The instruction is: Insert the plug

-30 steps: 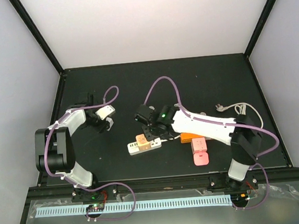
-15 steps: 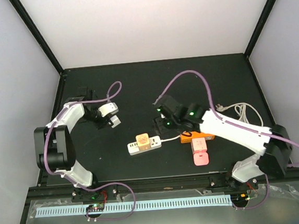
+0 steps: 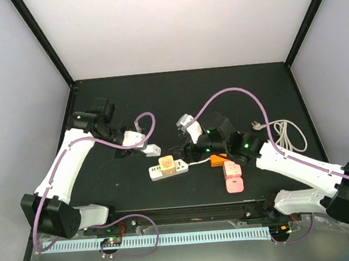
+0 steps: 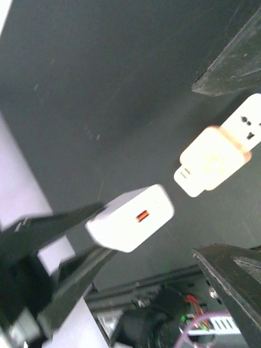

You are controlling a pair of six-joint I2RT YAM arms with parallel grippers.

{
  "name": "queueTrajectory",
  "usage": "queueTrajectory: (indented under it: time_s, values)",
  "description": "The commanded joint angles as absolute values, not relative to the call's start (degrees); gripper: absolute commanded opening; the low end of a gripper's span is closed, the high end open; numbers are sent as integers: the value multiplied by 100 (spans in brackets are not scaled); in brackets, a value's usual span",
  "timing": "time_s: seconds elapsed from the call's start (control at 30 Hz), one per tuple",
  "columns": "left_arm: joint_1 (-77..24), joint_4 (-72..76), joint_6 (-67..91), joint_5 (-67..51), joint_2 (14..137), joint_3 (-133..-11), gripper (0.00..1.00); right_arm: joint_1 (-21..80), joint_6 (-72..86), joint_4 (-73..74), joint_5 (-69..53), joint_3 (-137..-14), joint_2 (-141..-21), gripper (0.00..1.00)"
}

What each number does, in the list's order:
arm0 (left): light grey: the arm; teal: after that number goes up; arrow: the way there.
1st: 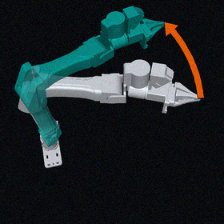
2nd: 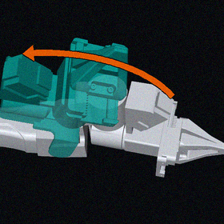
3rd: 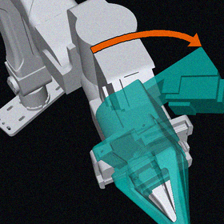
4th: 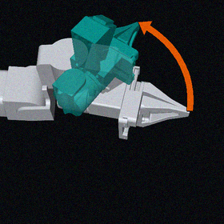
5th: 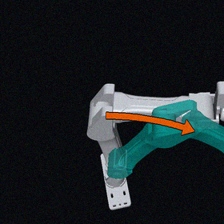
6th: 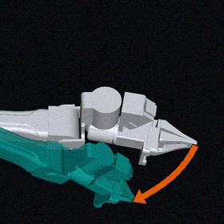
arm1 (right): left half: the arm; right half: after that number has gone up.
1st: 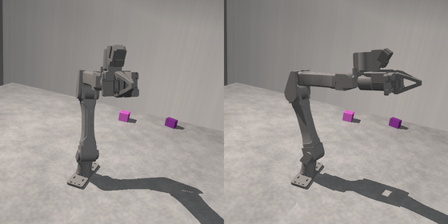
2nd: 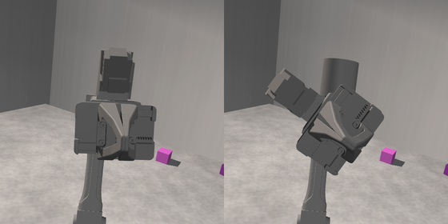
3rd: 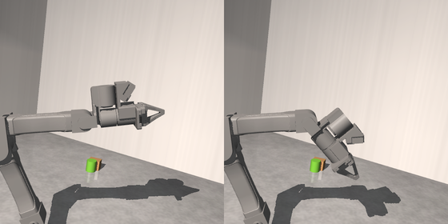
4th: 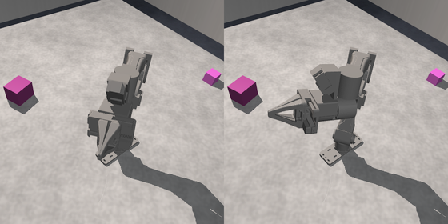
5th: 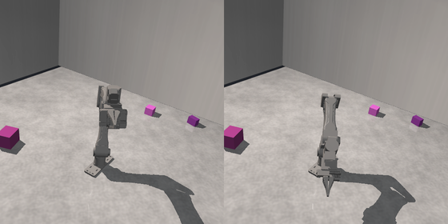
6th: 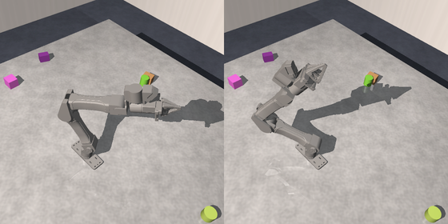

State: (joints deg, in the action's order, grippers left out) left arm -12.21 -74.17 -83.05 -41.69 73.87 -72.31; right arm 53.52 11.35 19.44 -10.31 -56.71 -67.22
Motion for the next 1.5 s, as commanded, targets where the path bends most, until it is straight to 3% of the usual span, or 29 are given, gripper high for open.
queueTrajectory:
  time_s: [0.0, 0.2, 0.37, 0.43, 0.53, 0.57, 0.77, 0.93, 1.13, 1.47]
  values:
    - [-1553, -8282, -8755, -4737, 7119, -7425, 2, 5712, 32, 1136, -1866, -5700, -6669, 76]
    - [-1687, -7973, -8163, -4986, 6836, -7342, 2, 6162, -81, 1439, -1773, -5993, -7068, 67]
    - [-1687, -7093, -7204, -5014, 6534, -7043, 2, 6248, 107, 1466, -1403, -6074, -7176, 52]
    - [-1687, -6631, -6851, -5038, 6311, -6811, 2, 6240, 429, 1534, -714, -6146, -7119, 77]
    - [-1696, -5360, -6052, -4613, 5831, -6379, 1, 6153, 1147, 1372, -83, -6051, -6740, 97]
    - [-1708, -4836, -5823, -4347, 5643, -6229, 1, 6092, 1473, 1205, -81, -5961, -6595, 100]
    - [-1995, -1551, -5278, -2606, 4858, -5234, 1, 5242, 3622, 904, -1231, -5869, -6457, 100]
    - [-2439, -369, -5613, -1430, 4923, -4902, 2, 5031, 4701, 243, -1900, -5772, -6779, 100]
    - [-2971, 1471, -7103, -155, 4931, -3788, 2, 5034, 5849, -729, -1879, -5656, -7055, 93]
    - [-3134, 4392, -8389, 89, 4753, -2353, 2, 5031, 6150, -625, -1675, -6102, -7761, 78]
